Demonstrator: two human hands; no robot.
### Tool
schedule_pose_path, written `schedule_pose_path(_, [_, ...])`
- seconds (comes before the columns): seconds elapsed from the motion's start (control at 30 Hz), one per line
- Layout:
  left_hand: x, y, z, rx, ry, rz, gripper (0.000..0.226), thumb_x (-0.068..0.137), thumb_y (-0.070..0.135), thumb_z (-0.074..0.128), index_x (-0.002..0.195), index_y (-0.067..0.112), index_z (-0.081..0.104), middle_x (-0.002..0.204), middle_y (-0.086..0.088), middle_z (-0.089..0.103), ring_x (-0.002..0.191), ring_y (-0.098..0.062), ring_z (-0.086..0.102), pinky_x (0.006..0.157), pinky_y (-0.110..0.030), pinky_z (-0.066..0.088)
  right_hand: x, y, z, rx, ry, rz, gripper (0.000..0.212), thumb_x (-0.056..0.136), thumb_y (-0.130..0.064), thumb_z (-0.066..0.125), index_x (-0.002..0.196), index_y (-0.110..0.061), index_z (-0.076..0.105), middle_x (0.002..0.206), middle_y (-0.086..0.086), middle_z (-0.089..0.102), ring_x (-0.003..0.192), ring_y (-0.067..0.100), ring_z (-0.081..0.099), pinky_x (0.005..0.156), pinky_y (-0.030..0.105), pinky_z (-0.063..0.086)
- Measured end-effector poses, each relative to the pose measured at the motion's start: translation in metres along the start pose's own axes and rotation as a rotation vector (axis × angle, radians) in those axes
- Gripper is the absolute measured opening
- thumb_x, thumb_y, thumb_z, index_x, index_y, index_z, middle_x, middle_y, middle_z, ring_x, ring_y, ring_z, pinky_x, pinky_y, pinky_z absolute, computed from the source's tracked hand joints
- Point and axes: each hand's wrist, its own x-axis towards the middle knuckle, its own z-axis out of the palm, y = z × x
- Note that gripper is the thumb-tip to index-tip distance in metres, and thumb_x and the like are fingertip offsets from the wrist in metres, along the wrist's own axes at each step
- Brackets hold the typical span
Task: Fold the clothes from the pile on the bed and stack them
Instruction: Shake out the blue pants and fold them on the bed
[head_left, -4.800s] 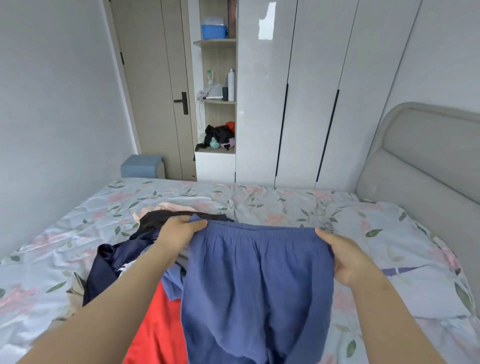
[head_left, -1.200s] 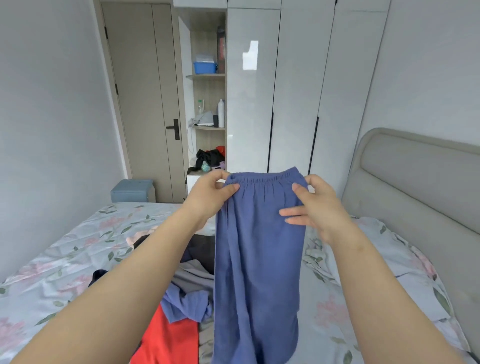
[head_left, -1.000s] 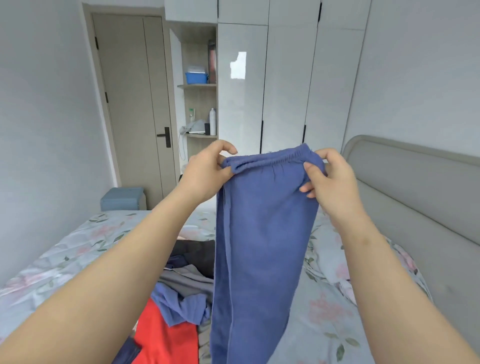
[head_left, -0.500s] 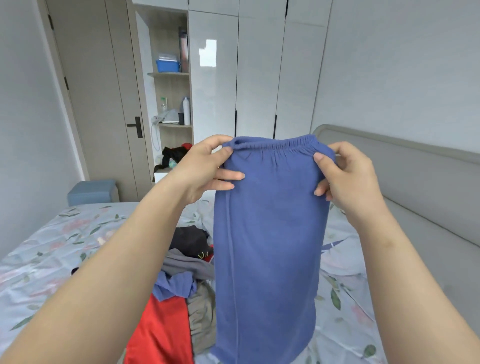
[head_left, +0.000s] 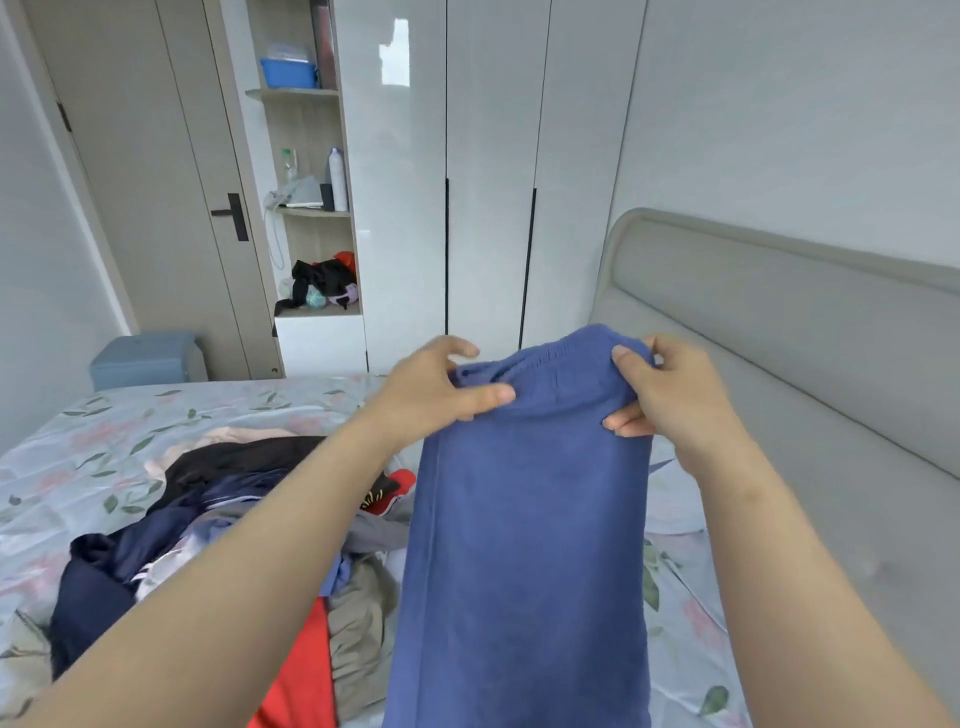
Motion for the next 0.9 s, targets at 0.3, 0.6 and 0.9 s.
schedule_pose_path(0.3, [0.156,-0.013,0.05,0.212,0.153,0.142,0.011,0.093,0.021,0.057,0.09,0.013,0.052,0.086,-0.005,0.055,0.079,-0.017,0.047,0.056,-0.008,0.034,0.139,0.054,0.011,-0.155,0.01,-0.11,0.032,0.098,-0.022,0.047,0.068,-0.018,0.035,0.066,-0.004,0.039,0.06,0.009,0.038,0.049,0.017,0.03])
schedule_pose_path(0.6, [0.199,0.06,0.023,-0.077,0.358,0.371,0.012,0.099,0.013,0.042,0.106,0.02,0.048,0.084,0.012,0.052,0.073,-0.001,0.046,0.063,-0.008,0.036,0.184,-0.005,-0.014,0.168,0.086,-0.474,0.01,0.095,-0.015,0.052,0.093,-0.024,0.05,0.099,-0.018,0.058,0.083,-0.012,0.051,0.075,0.005,0.039])
schedule_pose_path(0.9, [0.145,0.052,0.01,-0.13,0.261,0.333,0.008,0.101,0.018,0.038,0.098,0.018,0.045,0.084,0.009,0.051,0.079,-0.009,0.049,0.077,-0.025,0.045,0.116,-0.015,-0.026,-0.043,0.099,-0.465,0.014,0.089,-0.01,0.059,0.09,-0.023,0.054,0.08,-0.019,0.056,0.067,-0.005,0.051,0.062,0.005,0.039])
